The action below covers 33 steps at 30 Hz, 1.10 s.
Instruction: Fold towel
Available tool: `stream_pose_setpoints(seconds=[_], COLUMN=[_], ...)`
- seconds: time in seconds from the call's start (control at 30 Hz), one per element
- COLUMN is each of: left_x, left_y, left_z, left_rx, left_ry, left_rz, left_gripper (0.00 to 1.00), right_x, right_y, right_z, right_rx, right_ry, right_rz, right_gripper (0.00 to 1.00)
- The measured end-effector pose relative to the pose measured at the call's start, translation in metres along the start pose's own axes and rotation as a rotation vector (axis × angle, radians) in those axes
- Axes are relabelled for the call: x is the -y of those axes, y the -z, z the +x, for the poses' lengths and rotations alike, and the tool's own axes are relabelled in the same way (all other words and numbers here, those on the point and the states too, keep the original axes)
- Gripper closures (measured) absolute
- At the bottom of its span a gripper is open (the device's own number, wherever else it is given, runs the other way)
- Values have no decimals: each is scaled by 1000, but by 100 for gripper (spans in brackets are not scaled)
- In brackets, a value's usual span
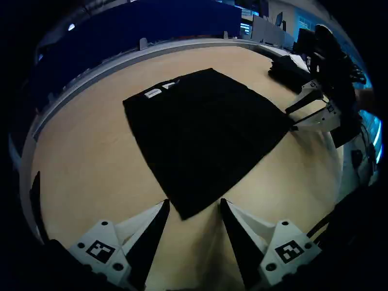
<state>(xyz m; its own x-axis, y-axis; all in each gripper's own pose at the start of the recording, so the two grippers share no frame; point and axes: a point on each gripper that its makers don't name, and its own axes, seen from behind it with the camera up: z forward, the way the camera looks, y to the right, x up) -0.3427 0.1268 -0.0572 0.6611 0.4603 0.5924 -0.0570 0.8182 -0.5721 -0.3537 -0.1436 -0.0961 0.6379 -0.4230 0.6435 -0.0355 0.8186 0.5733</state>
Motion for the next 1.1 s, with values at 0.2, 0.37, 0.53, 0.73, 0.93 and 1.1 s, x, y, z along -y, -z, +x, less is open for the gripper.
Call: stream_pose_setpoints(seconds=[0.2, 0.37, 0.53, 0.73, 0.93, 1.1], left_x=[-2, 3, 10, 9, 9, 11], left_y=[-1, -1, -4, -2, 8, 20], left_z=[1, 2, 2, 3, 15, 31], left_rx=[3, 12, 14, 12, -10, -35], left_ry=[-6, 3, 15, 13, 58, 84], left_rz=[-6, 3, 31, 38, 29, 38], left_gripper=[37, 64, 85, 90, 90, 90], right_x=[-2, -6, -4, -5, -12, -19], right_y=[-1, -3, -6, -9, -4, 4], right_z=[3, 5, 7, 16, 36, 61], right_rx=[8, 1, 2, -9, -50, -95], right_ry=[-3, -21, -46, -55, -54, -55], right_rz=[3, -3, 13, 5, -15, -33], right_gripper=[58, 74, 85, 87, 87, 88])
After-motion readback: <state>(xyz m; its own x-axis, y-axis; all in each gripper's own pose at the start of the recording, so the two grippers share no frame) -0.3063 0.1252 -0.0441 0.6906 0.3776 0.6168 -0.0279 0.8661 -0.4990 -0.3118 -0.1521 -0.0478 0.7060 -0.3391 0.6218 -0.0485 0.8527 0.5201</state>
